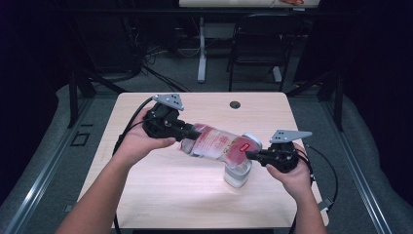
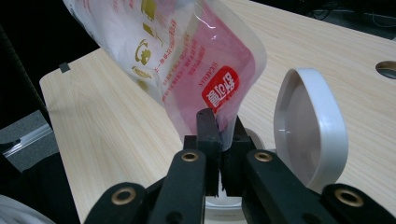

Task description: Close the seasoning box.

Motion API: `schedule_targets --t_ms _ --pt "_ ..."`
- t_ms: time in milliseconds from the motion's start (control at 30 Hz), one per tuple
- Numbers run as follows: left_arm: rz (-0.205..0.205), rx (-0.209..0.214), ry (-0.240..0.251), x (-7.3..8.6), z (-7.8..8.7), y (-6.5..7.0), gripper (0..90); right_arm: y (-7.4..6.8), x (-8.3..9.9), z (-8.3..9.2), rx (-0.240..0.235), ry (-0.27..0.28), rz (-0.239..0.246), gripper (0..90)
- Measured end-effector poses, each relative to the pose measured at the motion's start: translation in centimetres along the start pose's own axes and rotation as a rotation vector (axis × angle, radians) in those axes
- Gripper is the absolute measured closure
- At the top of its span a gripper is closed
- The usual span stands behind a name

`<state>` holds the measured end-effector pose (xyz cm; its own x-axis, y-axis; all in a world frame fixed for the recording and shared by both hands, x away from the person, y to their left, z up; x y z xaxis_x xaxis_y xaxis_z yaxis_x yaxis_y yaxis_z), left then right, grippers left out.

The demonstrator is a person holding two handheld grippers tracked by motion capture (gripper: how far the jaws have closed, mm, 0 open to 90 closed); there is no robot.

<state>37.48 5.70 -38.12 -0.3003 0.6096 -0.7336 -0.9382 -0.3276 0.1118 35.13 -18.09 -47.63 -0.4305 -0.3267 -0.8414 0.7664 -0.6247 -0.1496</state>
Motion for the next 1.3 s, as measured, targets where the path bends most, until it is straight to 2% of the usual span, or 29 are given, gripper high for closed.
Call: schedule_targets --t_ms 1300 --pt "0.009 0.004 0.002 -0.05 -0.37 -0.01 74.2 0.29 0.27 -0.33 0.015 -0.014 -0.002 88.4"
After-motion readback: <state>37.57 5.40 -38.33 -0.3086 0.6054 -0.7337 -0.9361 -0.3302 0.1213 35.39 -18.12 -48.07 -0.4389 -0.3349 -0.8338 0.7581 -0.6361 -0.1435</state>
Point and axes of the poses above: each handheld gripper's, and its own axes: z roughly backward along the jaws, x roughly out of its underside, y roughly to its right, the point moved 7 cm from there along -z, roughly forward along the jaws, and after that the axes turned 1 degree about z, right-handed, at the moved point
